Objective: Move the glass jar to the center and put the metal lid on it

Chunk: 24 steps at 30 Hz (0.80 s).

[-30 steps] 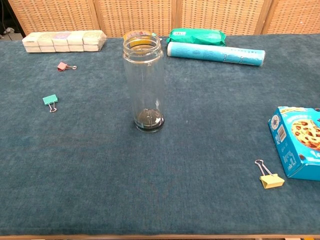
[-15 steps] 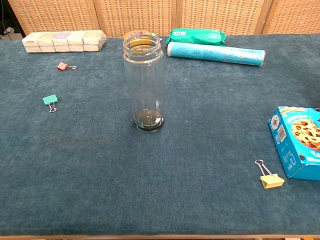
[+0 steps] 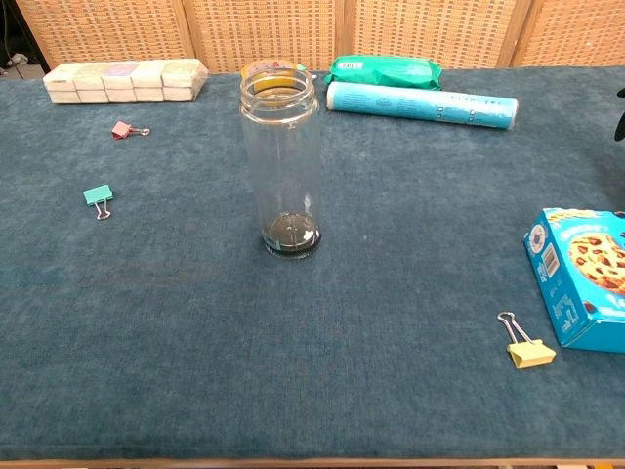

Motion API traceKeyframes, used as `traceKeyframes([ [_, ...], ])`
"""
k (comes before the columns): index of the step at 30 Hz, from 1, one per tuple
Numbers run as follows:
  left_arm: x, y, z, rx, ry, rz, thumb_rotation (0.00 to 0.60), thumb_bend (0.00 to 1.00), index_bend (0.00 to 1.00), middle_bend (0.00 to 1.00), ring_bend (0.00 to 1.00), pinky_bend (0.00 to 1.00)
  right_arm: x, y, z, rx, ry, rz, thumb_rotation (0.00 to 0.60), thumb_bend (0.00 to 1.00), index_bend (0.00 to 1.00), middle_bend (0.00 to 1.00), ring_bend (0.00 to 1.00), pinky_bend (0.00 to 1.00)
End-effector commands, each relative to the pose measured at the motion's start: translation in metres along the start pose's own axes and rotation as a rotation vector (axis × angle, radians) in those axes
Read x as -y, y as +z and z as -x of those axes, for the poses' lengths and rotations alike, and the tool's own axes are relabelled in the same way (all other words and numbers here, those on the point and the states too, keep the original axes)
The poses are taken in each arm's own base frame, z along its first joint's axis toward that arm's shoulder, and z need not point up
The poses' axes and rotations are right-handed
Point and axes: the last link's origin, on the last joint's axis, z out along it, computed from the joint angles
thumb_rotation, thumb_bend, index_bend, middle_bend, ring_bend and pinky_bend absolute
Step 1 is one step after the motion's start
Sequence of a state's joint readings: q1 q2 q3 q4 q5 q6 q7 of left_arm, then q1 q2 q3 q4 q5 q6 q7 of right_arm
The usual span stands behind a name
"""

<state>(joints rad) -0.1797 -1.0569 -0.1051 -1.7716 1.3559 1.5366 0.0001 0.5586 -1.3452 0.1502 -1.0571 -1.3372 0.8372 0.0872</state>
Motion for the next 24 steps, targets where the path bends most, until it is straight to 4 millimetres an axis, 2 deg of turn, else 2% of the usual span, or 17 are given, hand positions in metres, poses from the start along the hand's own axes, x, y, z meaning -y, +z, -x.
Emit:
traceKeyframes([
  [1,0.000,0.001,0.002,0.004,0.005,-0.002,0.600,0.28,0.00,0.00,0.00,0.00,0.002,0.003,0.007,0.009,-0.008,-0.021,0.600,0.22,0.31,0.00,0.00,0.00],
  [8,-0.001,0.006,0.007,0.021,0.015,-0.007,0.600,0.28,0.00,0.00,0.00,0.00,-0.005,0.011,0.014,-0.006,-0.037,-0.029,0.600,0.22,0.34,0.00,0.00,0.00],
  [12,0.000,0.007,0.007,0.024,0.012,-0.011,0.600,0.28,0.00,0.00,0.00,0.00,-0.008,0.014,0.016,-0.016,-0.047,-0.030,0.600,0.27,0.36,0.00,0.00,0.00],
  [24,0.000,0.011,0.012,0.050,0.016,-0.017,0.600,0.28,0.00,0.00,0.00,0.00,-0.013,0.018,0.018,-0.014,-0.060,-0.030,0.600,0.28,0.39,0.00,0.00,0.00],
])
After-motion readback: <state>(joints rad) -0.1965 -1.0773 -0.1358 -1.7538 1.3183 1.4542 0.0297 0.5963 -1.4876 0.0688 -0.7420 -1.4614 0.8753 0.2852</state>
